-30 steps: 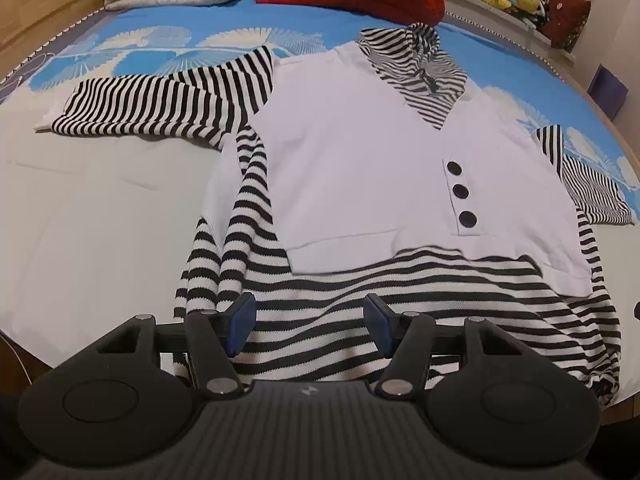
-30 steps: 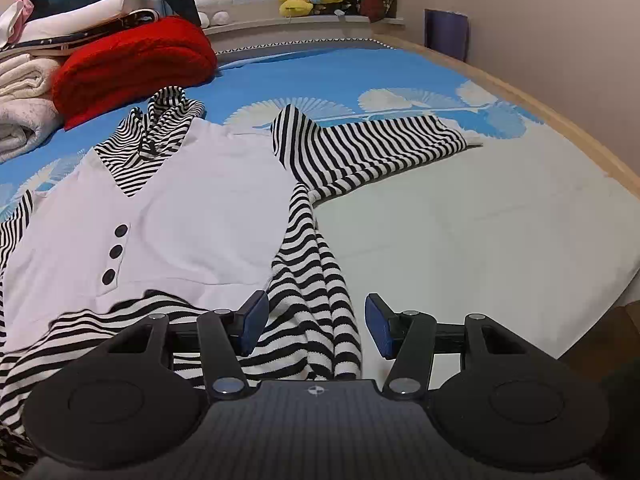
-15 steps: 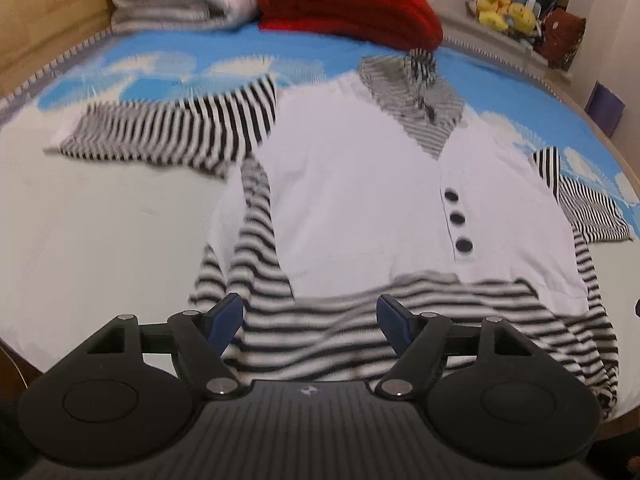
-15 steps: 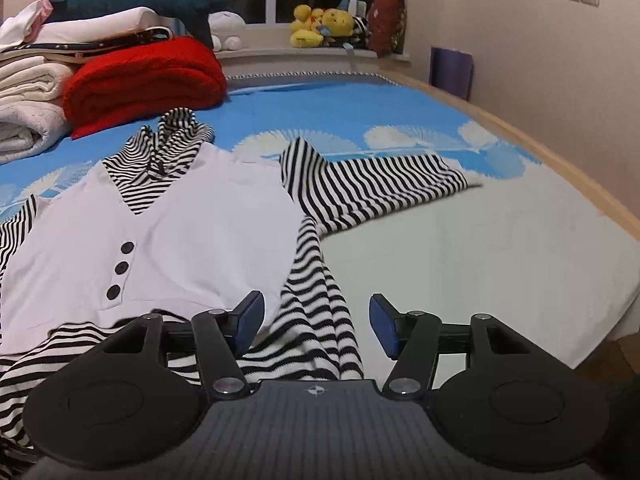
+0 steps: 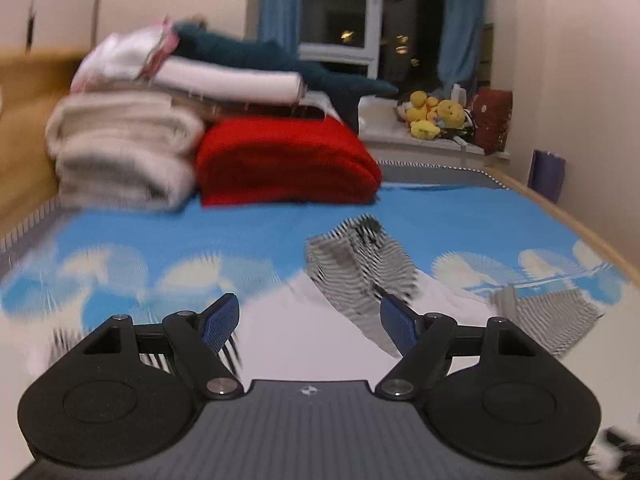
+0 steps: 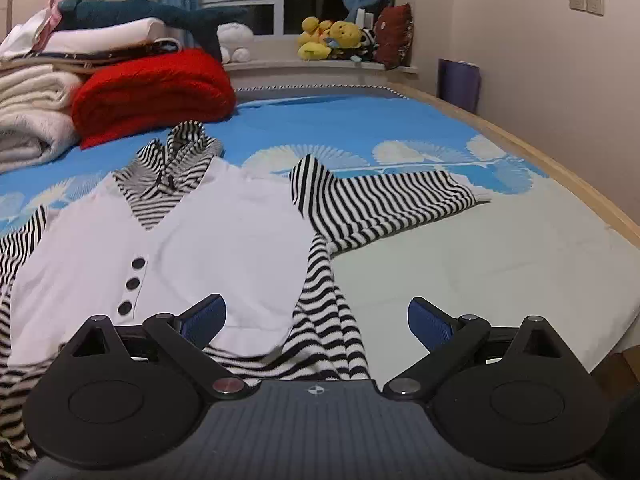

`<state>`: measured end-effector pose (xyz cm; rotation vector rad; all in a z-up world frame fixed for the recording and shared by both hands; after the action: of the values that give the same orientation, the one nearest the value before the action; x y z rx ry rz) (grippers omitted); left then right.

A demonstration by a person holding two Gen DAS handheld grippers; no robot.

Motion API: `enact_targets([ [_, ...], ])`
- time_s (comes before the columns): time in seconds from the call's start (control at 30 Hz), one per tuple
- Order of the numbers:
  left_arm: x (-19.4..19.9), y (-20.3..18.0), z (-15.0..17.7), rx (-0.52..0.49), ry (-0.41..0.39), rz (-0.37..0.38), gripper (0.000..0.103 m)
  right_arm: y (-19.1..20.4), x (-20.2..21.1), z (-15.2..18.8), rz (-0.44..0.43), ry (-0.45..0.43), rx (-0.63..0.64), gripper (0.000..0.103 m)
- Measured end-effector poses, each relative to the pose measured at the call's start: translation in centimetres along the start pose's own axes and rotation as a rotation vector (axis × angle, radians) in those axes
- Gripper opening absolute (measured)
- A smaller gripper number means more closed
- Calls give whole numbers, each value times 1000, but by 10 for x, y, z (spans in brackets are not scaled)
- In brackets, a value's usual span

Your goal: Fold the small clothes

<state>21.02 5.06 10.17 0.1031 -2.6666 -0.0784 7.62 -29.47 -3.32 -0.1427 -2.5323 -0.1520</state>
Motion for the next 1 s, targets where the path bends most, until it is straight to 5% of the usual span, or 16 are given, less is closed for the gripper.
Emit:
enact_targets([
  [0.17, -46, 36, 20, 29, -5, -17, 82, 4, 4, -20, -12, -2, -17, 96],
  [0.23, -80, 58, 38, 64, 171, -95, 74, 13, 11, -42, -6, -6, -4, 96],
  [0.33, -113, 94, 47, 204, 311, -162, 66, 35, 11, -86, -54, -44, 24, 96],
  [0.43, -130, 123, 49, 269, 324, -205, 47, 64, -5, -136, -148, -82, 43, 96],
  [0.5, -140, 138, 57, 255, 336, -228, 21, 84, -23, -164, -200, -120, 74, 96],
  [0.53, -144, 145, 62, 260, 347, -232, 18, 94, -35, -176, -217, -134, 97, 95],
  [0.67, -152, 194, 84, 323, 366, -256, 16, 122, -77, -207, -287, -177, 155, 81],
  [0.77, -158, 226, 97, 349, 373, -305, 16, 127, -101, -202, -332, -207, 152, 58],
  [0.87, -169, 262, 113, 467, 427, -335, 19, 135, -123, -191, -382, -104, 149, 54],
  [1.0, -177, 303, 134, 603, 494, -417, 26, 147, -133, -200, -450, -106, 209, 54],
])
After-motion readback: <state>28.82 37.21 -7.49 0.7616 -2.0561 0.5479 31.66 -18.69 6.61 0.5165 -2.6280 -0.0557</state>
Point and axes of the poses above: each gripper's, at about its wrist camera, not at the fingertips, and x roughly against the way its jaws point, y to its left, z to its underside, the point moved 3 cm from there along -x, roughly the way its jaws point, and after that the axes turned 8 degrees about -z, right-handed, at the moved point
